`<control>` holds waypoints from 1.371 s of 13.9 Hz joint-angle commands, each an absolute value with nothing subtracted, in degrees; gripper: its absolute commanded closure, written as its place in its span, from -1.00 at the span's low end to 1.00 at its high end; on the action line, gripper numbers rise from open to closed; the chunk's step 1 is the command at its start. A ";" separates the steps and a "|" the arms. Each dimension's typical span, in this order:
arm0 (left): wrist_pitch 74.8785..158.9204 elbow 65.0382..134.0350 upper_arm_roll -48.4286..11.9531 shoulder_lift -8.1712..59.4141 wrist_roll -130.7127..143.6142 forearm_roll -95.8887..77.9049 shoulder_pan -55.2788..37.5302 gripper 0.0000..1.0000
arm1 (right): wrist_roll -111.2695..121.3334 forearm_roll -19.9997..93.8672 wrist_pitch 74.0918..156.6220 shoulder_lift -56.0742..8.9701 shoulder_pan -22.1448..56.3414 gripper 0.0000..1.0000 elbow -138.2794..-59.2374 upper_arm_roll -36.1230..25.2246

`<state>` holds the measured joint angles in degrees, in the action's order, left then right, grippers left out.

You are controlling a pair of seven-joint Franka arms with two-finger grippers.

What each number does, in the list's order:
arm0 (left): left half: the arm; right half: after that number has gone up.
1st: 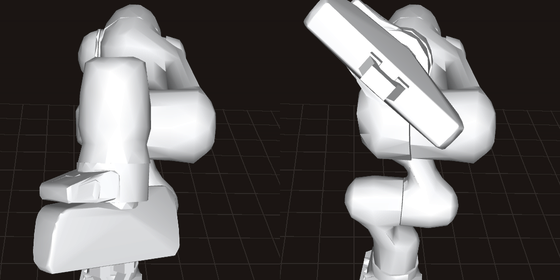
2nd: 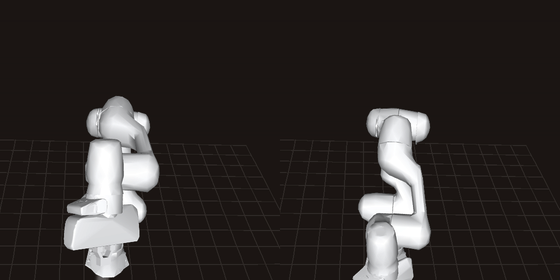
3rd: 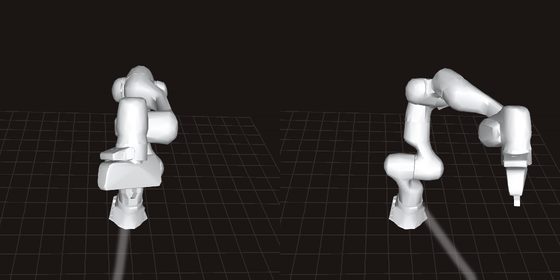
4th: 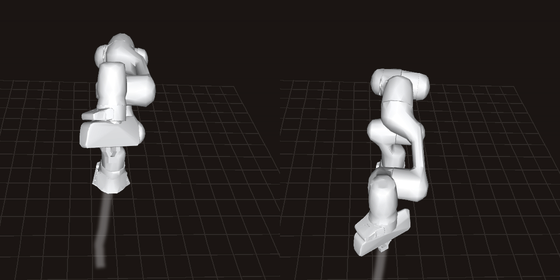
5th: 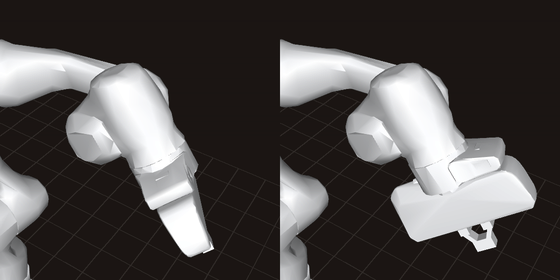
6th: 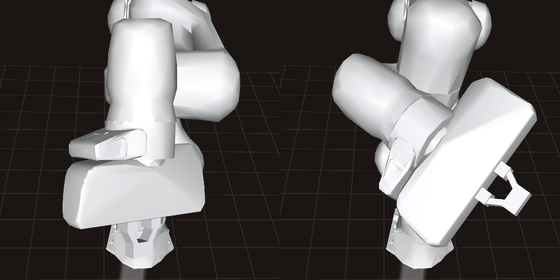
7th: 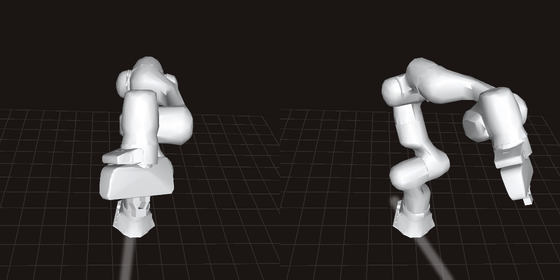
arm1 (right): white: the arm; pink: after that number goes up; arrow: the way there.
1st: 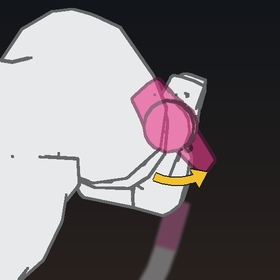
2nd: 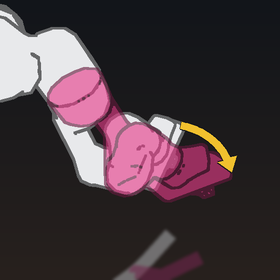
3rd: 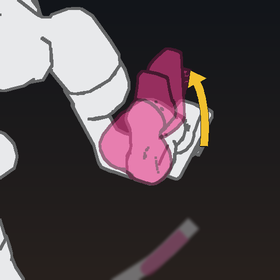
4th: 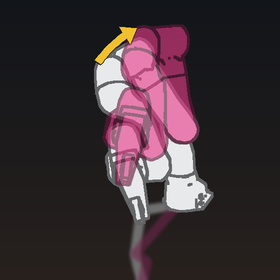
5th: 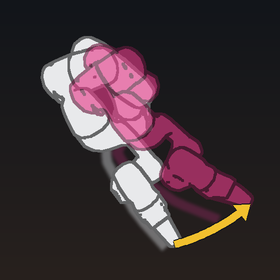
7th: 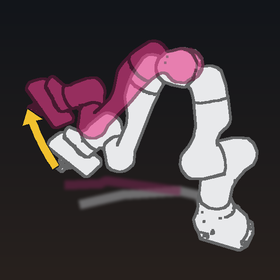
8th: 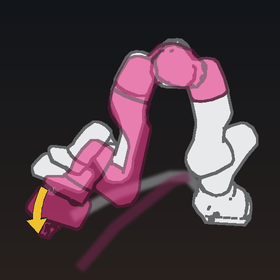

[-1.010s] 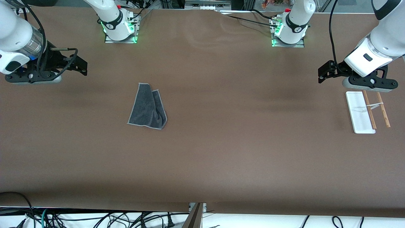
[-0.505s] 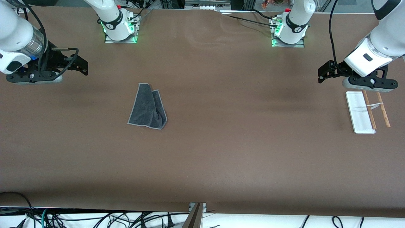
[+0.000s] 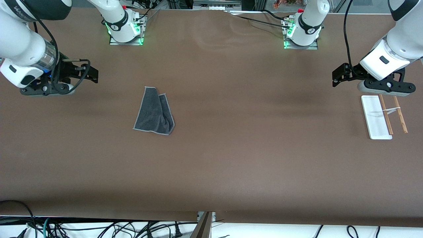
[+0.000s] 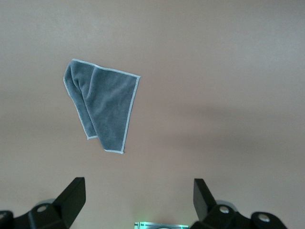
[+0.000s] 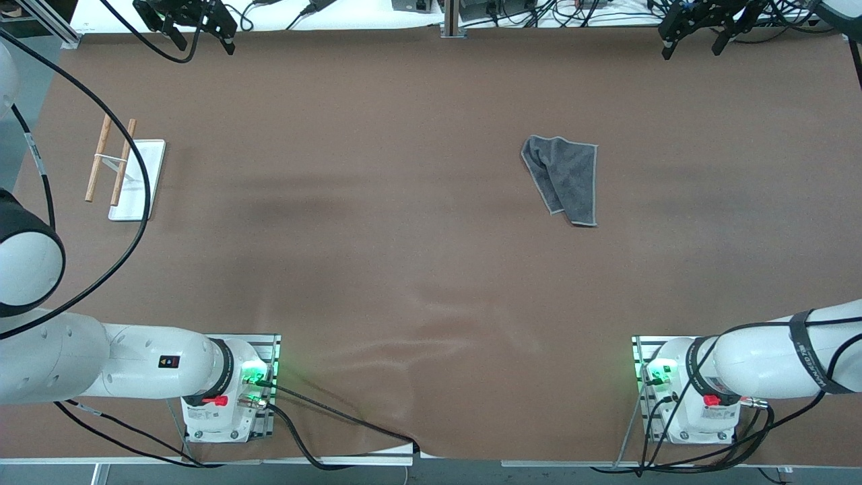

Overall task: Pass towel and hang on rack
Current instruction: 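Reach the right gripper down to the grey towel's edge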

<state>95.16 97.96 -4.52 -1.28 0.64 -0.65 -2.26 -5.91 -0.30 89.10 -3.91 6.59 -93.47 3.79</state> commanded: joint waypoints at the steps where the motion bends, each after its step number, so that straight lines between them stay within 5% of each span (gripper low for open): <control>1: 94.57 97.91 -4.57 -1.67 1.23 0.88 -2.46 -1.00 | -5.27 0.62 94.02 -4.65 5.89 -1.00 -97.10 4.57; 5: 94.57 97.91 -4.57 -1.58 1.23 0.88 -2.46 -1.00 | -5.71 0.62 105.88 -10.61 7.29 -1.00 -103.79 4.75; 10: 94.57 97.91 -4.57 -1.67 1.23 0.88 -2.46 -1.00 | -6.15 0.88 133.11 -18.53 8.88 -0.99 -117.76 4.83; 19: 94.57 97.91 -4.57 -1.67 1.23 0.88 -2.46 -1.00 | -5.45 0.62 147.38 -31.28 10.20 -0.88 -114.17 4.66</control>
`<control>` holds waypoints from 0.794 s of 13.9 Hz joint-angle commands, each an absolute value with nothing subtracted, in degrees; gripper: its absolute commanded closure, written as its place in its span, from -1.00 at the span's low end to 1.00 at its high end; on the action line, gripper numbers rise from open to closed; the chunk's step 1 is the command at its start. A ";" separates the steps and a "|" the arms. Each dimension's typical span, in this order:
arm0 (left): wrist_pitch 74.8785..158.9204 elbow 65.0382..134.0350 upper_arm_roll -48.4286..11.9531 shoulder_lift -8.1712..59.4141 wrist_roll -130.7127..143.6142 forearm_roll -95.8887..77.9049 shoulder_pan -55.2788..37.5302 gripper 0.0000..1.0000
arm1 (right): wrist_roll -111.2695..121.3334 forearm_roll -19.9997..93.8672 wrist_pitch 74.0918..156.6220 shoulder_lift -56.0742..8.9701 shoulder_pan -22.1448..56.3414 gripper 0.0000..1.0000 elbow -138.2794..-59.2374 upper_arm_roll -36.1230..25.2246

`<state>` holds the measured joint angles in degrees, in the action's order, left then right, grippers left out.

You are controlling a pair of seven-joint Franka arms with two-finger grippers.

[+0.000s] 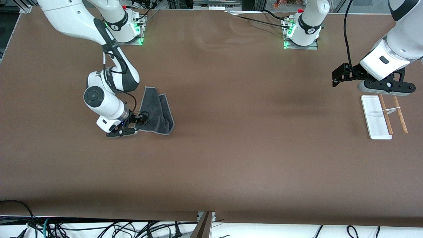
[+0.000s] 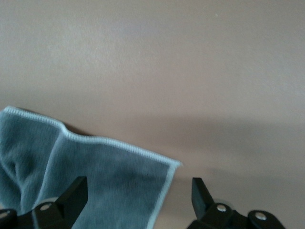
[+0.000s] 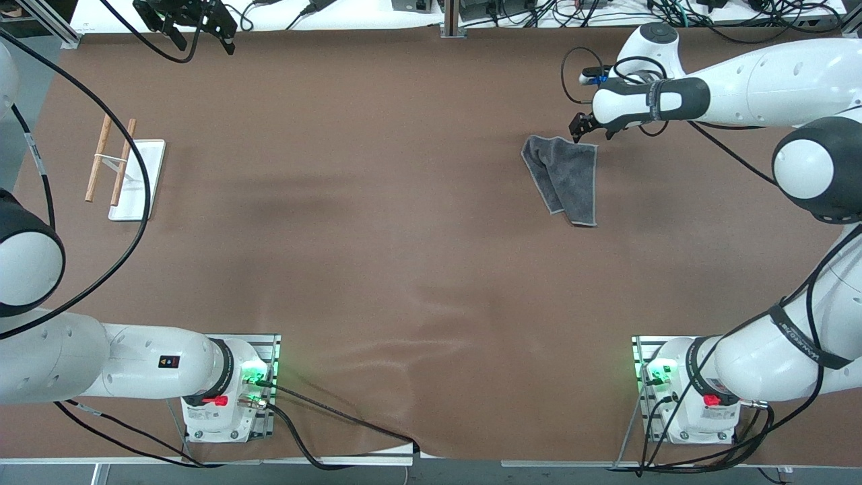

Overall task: Pass towel and hang on rack
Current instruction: 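Reach the right gripper down to the grey towel's edge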

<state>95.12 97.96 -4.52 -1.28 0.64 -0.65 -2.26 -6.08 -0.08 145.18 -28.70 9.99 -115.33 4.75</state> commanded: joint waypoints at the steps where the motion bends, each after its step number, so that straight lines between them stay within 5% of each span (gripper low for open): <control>1: 94.57 97.91 -4.57 -1.67 1.23 0.88 -2.46 -1.00 | -5.19 0.62 147.48 -31.55 10.11 -0.82 -114.17 4.66; 3: 94.57 97.91 -4.57 -1.67 1.23 0.88 -2.46 -1.00 | -5.01 0.62 147.39 -31.55 10.11 -0.53 -114.17 4.66; 9: 94.57 97.91 -4.57 -1.67 1.23 0.88 -2.46 -1.00 | -3.78 0.70 147.92 -32.52 9.49 0.87 -114.08 4.48; 11: 94.57 97.91 -4.57 -1.58 1.23 0.88 -2.46 -1.00 | -4.57 0.79 147.57 -32.35 9.58 1.00 -113.91 4.48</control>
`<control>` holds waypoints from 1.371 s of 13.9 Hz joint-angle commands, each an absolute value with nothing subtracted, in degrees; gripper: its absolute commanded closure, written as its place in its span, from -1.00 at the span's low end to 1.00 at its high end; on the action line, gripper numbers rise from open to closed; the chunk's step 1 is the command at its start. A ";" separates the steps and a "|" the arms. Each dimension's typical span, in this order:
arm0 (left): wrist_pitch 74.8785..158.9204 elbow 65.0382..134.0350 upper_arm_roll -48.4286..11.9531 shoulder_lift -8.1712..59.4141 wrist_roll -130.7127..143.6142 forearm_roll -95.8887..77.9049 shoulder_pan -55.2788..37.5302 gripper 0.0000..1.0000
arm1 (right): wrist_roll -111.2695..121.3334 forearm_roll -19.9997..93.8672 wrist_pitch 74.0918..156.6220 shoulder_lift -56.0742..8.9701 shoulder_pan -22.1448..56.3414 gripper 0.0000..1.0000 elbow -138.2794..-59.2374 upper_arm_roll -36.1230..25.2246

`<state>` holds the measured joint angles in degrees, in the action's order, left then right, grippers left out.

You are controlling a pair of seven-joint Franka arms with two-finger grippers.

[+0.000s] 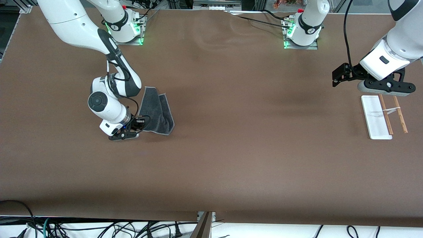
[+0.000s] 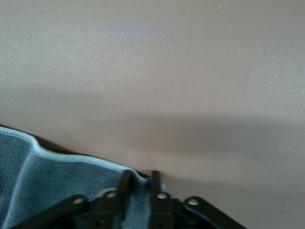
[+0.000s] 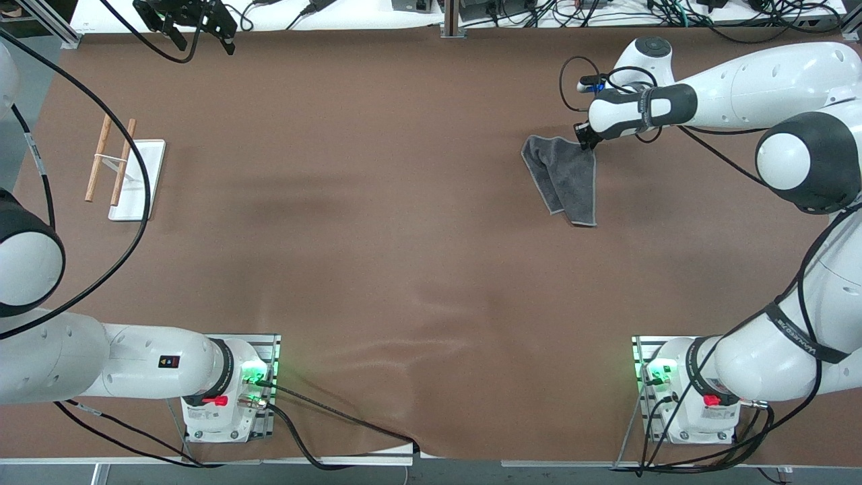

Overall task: Pass towel and hang on rack
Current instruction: 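Reach the right gripper down to the grey towel's edge, then grasp the towel edge with the right gripper and lift it, then carry the towel toward the left gripper while the left gripper approaches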

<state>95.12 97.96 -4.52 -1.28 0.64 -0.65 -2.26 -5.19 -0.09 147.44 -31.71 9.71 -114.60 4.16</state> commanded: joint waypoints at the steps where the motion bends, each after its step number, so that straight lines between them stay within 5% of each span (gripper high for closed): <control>1: 94.57 97.91 -4.57 -1.67 1.23 0.88 -2.46 -1.00 | -4.57 0.79 147.39 -32.08 9.58 1.00 -113.73 4.48; 4: 94.57 97.91 -4.48 -1.67 1.14 0.88 -2.46 -1.00 | -4.31 1.05 144.25 -30.51 9.67 1.00 -112.94 4.75; 10: 94.14 97.91 -4.40 -1.67 0.09 0.27 -2.46 -1.00 | -15.79 8.42 118.71 -28.39 10.20 1.00 -98.56 10.00; 15: 92.11 98.00 -3.96 -0.71 -1.75 -3.50 -1.06 -1.00 | -31.07 31.78 102.67 -29.09 11.07 1.00 -85.37 11.34; 19: 92.28 96.68 -3.87 3.33 -11.57 -6.24 0.26 -1.00 | -47.94 46.88 102.30 -29.79 13.70 1.00 -80.87 12.65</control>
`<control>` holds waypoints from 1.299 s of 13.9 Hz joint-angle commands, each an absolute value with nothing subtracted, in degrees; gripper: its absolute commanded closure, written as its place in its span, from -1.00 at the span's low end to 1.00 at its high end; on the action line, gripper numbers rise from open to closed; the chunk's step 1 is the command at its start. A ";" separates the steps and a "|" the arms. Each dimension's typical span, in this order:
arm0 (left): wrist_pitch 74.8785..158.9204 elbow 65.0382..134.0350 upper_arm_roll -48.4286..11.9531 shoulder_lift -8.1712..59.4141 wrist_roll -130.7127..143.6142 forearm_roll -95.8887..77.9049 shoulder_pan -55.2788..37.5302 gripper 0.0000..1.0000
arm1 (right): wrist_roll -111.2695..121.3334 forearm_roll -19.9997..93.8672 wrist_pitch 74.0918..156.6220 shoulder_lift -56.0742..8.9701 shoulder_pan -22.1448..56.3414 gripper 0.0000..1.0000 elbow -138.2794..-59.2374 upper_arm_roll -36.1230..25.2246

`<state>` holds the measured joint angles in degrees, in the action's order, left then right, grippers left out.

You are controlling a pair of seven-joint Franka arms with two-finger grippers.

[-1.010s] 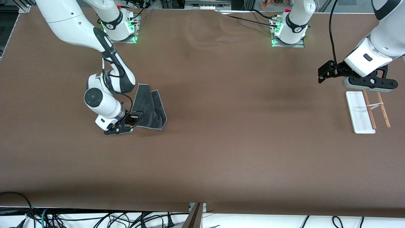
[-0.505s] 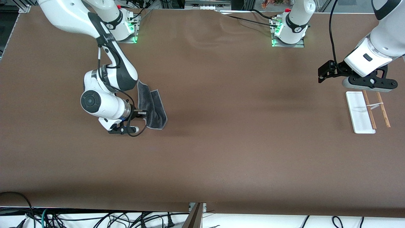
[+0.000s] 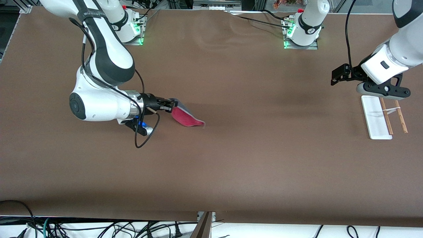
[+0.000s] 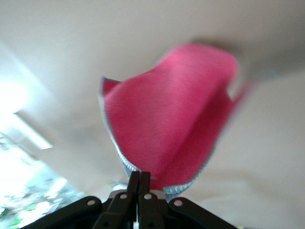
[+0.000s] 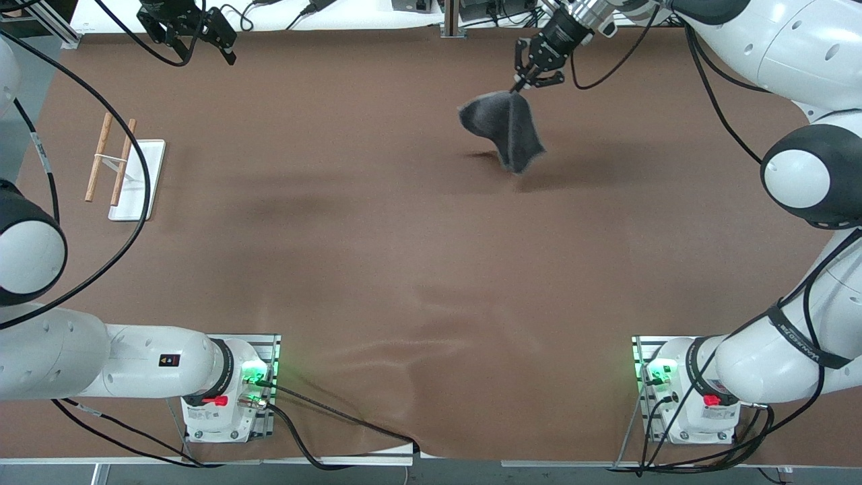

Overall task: Pass towel and hang on rack
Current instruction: 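Carry the towel toward the left gripper while the left gripper approaches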

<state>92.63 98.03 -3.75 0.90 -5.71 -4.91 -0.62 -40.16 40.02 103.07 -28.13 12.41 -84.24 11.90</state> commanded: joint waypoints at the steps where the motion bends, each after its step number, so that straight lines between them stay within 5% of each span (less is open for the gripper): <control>1: 92.20 96.07 -3.95 4.04 -15.26 -6.33 0.26 -1.00 | -52.16 52.24 103.26 -29.79 14.84 1.00 -79.99 12.83; 11: 91.93 96.77 -4.31 11.50 -50.31 -34.25 1.14 -1.00 | -81.37 71.98 132.51 -31.02 30.13 1.00 -71.29 12.92; 18: 92.37 96.68 -4.22 18.98 -79.59 -51.57 1.06 -1.00 | -83.14 71.89 136.93 -31.03 32.78 1.00 -70.84 12.92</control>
